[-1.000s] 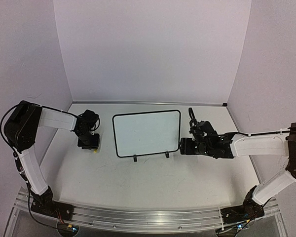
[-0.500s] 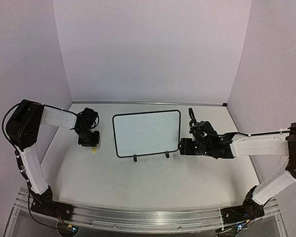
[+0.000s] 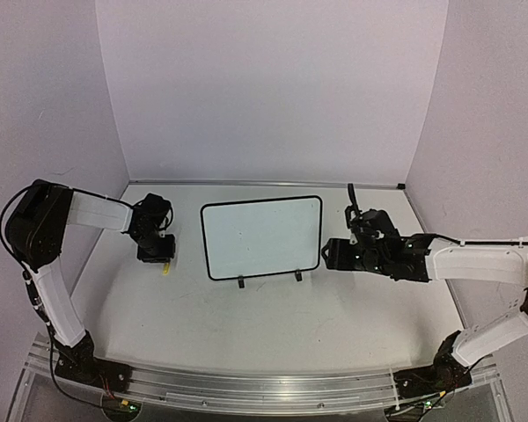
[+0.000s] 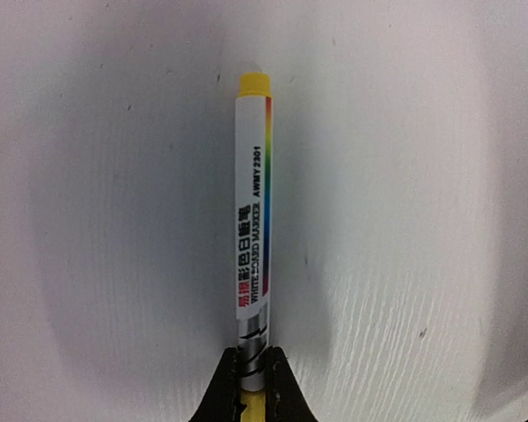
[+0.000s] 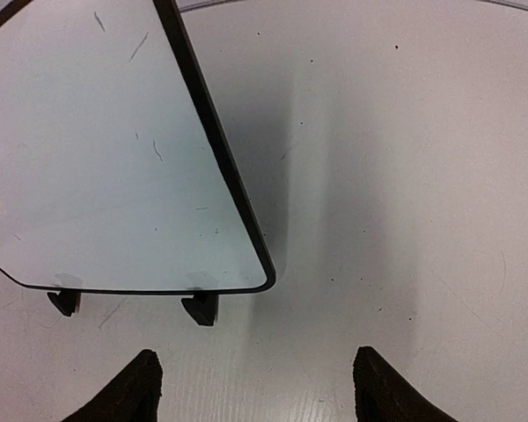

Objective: Write a sentence on the whiteboard
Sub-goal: Pick up the whiteboard marker from the center of the board, then pass from the left arm to the right

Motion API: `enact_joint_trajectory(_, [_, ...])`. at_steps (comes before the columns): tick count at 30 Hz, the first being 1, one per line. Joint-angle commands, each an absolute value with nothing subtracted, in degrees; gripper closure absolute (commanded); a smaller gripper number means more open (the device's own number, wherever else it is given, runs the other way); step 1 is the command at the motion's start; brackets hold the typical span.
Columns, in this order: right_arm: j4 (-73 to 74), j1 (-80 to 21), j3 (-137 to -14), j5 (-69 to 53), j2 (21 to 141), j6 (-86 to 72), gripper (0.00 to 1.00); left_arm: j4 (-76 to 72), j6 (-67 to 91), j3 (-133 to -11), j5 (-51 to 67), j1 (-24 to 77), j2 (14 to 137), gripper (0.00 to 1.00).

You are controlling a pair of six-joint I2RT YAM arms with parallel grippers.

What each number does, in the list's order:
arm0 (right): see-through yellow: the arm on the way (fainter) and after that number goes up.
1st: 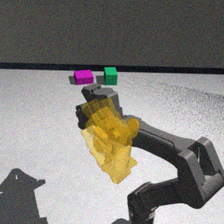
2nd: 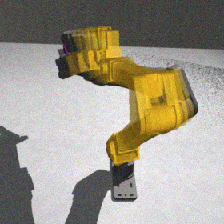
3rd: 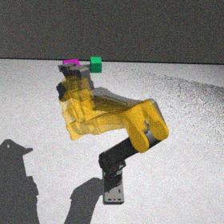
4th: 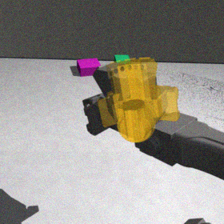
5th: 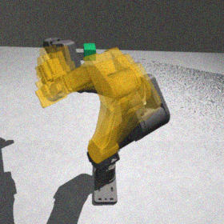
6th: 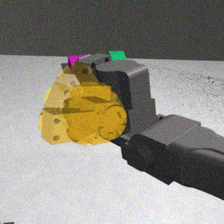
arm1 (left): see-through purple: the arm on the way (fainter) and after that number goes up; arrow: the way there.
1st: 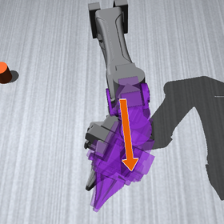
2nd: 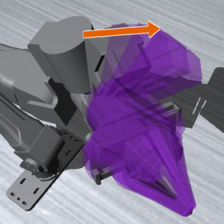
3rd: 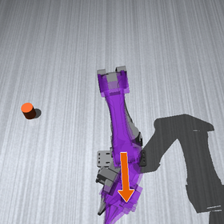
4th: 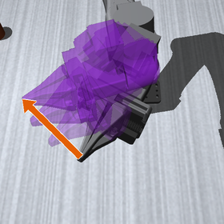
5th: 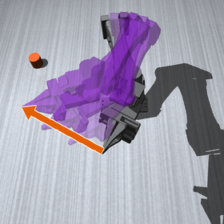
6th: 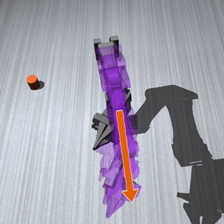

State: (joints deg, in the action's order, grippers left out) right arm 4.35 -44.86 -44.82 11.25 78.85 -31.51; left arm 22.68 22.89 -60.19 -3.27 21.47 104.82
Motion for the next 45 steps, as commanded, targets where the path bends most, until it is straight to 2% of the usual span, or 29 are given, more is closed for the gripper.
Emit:
enact_joint_trajectory(1, [7.6,-44.6,-47.1,11.7,73.2,-29.6,0.29,22.5,22.0,-56.0,-2.0,21.2,94.5,1.00])
enact_joint_trajectory(5, [9.9,-44.6,-49.5,10.4,68.7,-27.4,0.28,24.9,19.6,-54.6,-0.2,21.2,85.0,1.00])
enact_joint_trajectory(10, [14.3,-44.5,-55.0,4.4,68.8,-25.4,0.24,27.9,17.6,-54.5,7.4,21.7,76.3,1.00])
enact_joint_trajectory(15, [18.5,-42.8,-62.2,-9.2,72.2,-22.7,0.23,31.3,12.8,-55.9,13.7,25.1,69.3,1.00])
enact_joint_trajectory(19, [22.5,-42.1,-67.7,-20.2,75.5,-21.2,0.23,34.4,10.2,-58.5,16.6,31.8,65.7,1.00])
enact_joint_trajectory(24, [24.2,-42.1,-69.3,-34.2,78.7,-21.4,0.22,35.3,11.3,-59.4,20.9,37.8,63.7,1.00])
enact_joint_trajectory(34, [24.7,-42.1,-72.4,-54.0,85.3,-25.0,0.19,35.5,10.6,-65.3,22.6,52.3,70.1,1.00])
enact_joint_trajectory(45, [24.5,-42.5,-73.7,-62.0,89.9,-27.7,0.19,39.4,4.4,-75.3,25.0,60.1,82.1,1.00])
